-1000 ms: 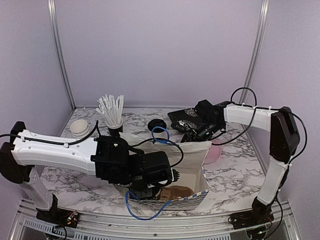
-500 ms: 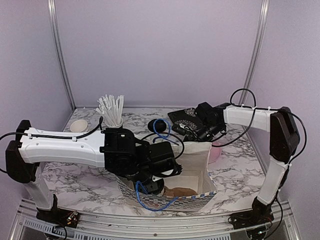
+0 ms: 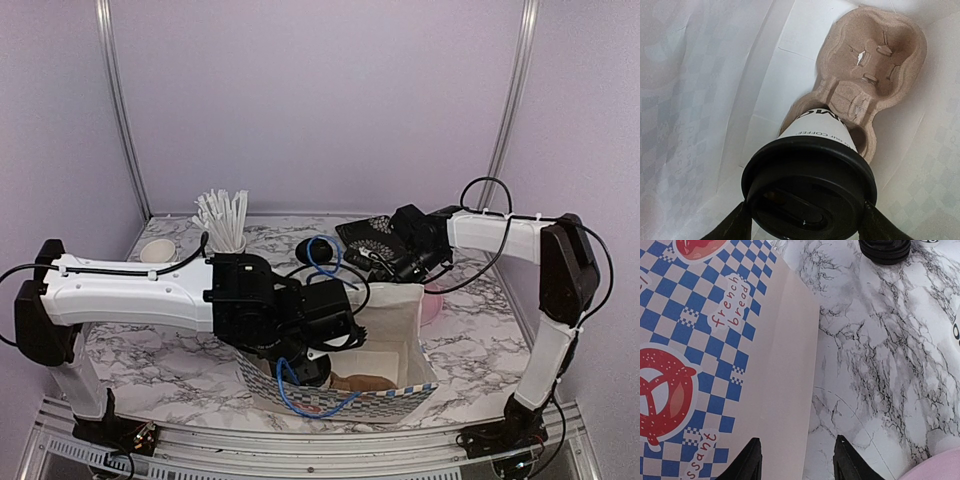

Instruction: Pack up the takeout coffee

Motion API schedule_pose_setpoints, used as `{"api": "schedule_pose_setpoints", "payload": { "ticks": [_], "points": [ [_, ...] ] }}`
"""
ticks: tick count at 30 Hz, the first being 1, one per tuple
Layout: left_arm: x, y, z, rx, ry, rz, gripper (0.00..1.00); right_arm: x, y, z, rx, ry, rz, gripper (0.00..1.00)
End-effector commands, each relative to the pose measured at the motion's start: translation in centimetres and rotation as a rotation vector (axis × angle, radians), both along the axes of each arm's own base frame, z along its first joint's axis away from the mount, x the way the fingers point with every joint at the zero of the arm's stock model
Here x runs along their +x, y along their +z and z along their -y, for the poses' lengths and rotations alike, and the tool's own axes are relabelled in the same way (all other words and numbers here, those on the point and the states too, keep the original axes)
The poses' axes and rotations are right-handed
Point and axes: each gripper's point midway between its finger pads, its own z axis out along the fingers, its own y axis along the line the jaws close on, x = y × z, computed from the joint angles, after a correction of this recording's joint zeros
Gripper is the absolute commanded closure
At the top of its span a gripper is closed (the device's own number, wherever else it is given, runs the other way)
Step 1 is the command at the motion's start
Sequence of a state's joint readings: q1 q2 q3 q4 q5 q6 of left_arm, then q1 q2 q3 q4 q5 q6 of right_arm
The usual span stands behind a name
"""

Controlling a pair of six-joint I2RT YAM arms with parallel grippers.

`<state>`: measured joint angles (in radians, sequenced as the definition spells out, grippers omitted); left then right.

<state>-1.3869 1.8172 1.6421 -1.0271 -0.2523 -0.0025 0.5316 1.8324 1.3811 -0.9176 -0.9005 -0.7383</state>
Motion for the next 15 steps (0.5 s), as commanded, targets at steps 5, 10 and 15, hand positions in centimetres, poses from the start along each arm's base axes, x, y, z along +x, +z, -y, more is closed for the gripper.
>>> {"api": "schedule_pose_setpoints", "payload": {
  "ticks": [5,10,15],
  "points": [
    [-2.0,-0.5,-1.0,0.045,0.005,-0.14,0.23,0.1,2.1,0.3,0.018,-0.001,0.052,0.52],
    [-1.4,1.6,-0.4,-0.016,-0.003,-0.093,0.12,0.4,3.0,0.5,0.01,-0.007,0.079,0.52],
    [-0.9,4.4,0.3,-0.094,-0.013,-0.056,0.04,0.7,3.6,0.6,0.0,-0.015,0.096,0.51]
  ]
}}
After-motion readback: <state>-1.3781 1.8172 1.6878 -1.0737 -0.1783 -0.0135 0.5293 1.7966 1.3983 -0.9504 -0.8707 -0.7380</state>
